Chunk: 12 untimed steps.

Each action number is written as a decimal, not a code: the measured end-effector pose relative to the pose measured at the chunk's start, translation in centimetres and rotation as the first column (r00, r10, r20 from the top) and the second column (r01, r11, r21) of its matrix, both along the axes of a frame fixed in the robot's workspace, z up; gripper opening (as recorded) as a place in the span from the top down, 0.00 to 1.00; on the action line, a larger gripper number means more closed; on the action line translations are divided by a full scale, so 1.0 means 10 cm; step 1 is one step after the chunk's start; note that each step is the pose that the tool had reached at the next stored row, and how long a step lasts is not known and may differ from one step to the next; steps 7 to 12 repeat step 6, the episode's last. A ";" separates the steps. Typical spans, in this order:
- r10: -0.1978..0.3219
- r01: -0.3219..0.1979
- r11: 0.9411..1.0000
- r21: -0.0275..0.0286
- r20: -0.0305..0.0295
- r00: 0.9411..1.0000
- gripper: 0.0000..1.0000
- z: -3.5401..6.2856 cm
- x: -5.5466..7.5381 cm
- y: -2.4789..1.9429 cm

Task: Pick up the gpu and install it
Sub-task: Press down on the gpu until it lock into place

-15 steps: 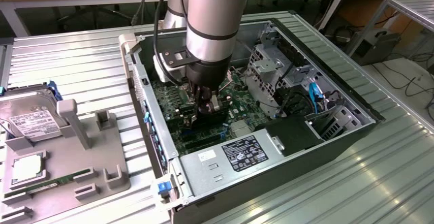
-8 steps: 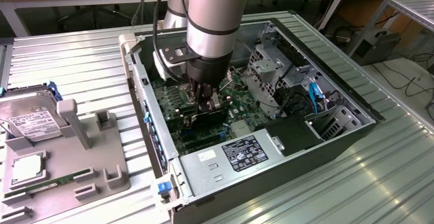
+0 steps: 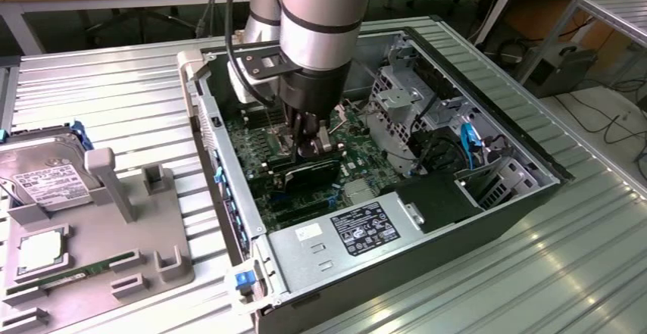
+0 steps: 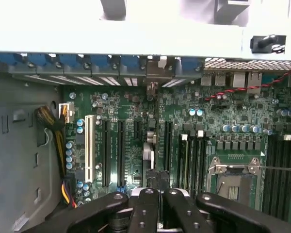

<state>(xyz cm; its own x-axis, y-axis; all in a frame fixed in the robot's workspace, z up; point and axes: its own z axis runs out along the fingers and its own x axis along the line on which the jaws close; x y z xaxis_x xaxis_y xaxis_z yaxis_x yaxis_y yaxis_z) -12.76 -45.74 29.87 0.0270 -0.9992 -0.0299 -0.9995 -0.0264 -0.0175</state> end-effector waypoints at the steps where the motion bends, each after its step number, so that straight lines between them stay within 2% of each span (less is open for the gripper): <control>1: 0.000 0.000 1.000 0.000 0.000 1.000 0.89 0.000 0.00 0.000; 12: 0.000 0.000 1.000 0.000 0.000 1.000 0.89 0.000 0.00 0.000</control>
